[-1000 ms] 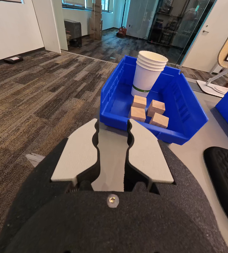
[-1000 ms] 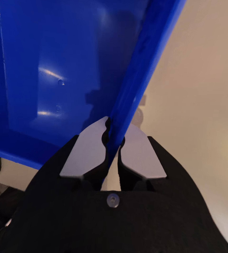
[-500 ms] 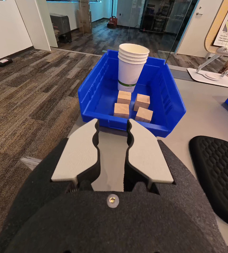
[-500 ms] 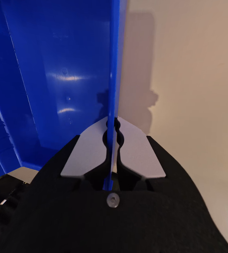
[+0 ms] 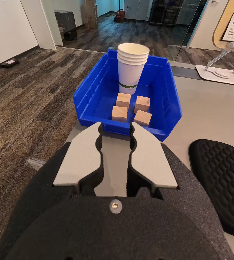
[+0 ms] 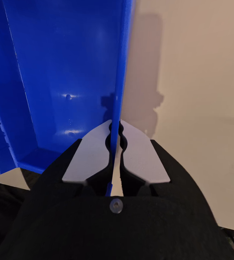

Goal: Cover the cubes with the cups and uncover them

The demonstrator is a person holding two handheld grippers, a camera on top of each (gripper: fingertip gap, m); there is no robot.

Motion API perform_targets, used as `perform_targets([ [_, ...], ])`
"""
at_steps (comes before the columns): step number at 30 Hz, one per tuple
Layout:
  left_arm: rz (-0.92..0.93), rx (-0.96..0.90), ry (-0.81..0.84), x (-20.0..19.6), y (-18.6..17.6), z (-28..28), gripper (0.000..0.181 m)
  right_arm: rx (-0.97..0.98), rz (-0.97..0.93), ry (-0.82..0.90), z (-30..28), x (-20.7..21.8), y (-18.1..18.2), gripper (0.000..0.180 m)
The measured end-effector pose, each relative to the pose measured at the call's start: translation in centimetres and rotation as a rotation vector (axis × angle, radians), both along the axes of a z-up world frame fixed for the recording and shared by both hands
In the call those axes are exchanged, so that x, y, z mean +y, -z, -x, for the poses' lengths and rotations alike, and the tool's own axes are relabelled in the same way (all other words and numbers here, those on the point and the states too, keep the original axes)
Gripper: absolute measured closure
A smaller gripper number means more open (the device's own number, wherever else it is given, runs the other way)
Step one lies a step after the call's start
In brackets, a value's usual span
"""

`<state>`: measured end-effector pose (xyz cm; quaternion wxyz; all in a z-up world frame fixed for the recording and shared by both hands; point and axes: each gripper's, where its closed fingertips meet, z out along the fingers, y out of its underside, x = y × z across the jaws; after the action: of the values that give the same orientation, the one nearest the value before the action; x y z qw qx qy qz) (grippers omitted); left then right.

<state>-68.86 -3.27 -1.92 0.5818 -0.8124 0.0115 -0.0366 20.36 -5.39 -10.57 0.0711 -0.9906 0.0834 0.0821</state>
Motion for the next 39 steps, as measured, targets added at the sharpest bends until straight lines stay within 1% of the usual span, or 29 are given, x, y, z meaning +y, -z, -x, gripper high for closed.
perform_targets([
  [2,0.006,0.011,0.0,0.0,-0.1,-0.6,0.145,0.019,-0.014,0.036,-2.5,-1.2,0.2,0.174],
  [5,0.021,0.034,-0.001,0.0,-0.1,-1.6,0.145,0.027,-0.016,0.034,-5.9,-3.0,0.9,0.174],
  [11,0.039,0.081,-0.001,0.3,-0.7,-3.7,0.145,0.072,-0.017,0.03,-10.2,-6.1,1.7,0.174],
  [18,0.035,0.099,0.014,1.5,-1.7,-6.0,0.145,0.041,-0.02,0.033,-14.3,-8.5,1.8,0.174],
  [24,0.042,0.111,0.03,2.3,-2.1,-7.5,0.145,0.062,-0.061,0.033,-15.4,-8.7,1.8,0.174],
  [28,0.028,0.119,0.036,2.3,-2.6,-8.1,0.144,0.027,-0.065,0.005,-15.4,-8.7,1.8,0.175],
  [29,0.023,0.113,0.042,2.3,-2.7,-8.2,0.143,0.023,-0.074,0.0,-15.3,-8.7,1.8,0.173],
  [30,0.019,0.106,0.048,2.2,-2.7,-8.4,0.142,0.028,-0.09,-0.005,-15.1,-8.6,1.7,0.168],
  [32,0.017,0.093,0.066,2.2,-2.8,-8.8,0.137,0.026,-0.141,-0.006,-14.7,-8.3,1.0,0.157],
  [35,0.004,0.1,0.105,2.0,-3.2,-9.5,0.128,-0.067,-0.218,0.001,-15.3,-8.1,-0.9,0.153],
  [38,-0.031,0.129,0.152,1.9,-4.4,-10.5,0.111,-0.216,-0.336,0.0,-15.9,-7.7,-4.6,0.15],
  [39,-0.053,0.137,0.18,1.8,-5.1,-11.0,0.108,-0.275,-0.391,0.002,-16.0,-7.4,-6.4,0.148],
])
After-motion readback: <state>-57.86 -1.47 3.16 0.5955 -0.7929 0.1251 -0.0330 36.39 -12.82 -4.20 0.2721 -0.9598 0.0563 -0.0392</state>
